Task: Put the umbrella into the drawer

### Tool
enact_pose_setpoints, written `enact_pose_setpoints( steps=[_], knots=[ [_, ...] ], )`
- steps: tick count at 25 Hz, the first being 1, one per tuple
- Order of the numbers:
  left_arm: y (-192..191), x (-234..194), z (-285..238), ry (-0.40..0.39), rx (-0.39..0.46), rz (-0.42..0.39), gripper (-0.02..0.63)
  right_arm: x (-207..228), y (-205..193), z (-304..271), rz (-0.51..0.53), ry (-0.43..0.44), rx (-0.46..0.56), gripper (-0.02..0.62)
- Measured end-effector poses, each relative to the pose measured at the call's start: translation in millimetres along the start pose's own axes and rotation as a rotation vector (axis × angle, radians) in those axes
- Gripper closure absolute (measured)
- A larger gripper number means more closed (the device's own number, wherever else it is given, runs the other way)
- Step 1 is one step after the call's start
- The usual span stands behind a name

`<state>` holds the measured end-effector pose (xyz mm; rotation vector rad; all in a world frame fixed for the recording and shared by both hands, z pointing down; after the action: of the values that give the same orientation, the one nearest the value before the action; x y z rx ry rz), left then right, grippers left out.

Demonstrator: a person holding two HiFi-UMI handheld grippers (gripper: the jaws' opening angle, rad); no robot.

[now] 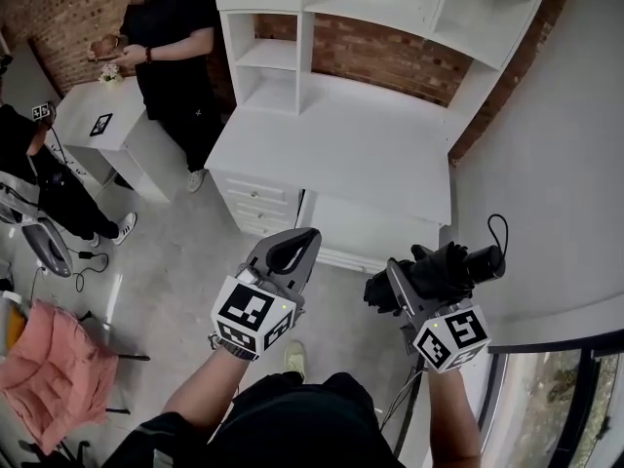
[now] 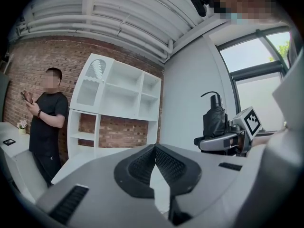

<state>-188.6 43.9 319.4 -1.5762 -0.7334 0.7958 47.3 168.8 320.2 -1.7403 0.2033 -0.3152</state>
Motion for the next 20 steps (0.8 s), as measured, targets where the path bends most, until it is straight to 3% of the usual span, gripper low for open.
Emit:
enact_pose_setpoints(
  steps=[11,20],
  knots=[
    [-15,-32,-58,-0.007,-0.022,0.011,0.6,55,-17,-52,0.079,0.016,-0.12,0.402],
    [-44,-34,-133,0.036,-0.077,0.013,0.6,137,-51,-102,0.127,0.143,-0.274,0.402]
  ],
)
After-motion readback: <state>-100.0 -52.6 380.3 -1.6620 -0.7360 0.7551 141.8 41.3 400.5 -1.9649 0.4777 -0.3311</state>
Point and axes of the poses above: the fingertips, and each gripper's own axes: z backward along the fingers, x to its right, y out of its top, the point moved 10 cm from there along z, backward along the fingers, and after that the axes turned 7 degrees about y, right-handed, at the moved point
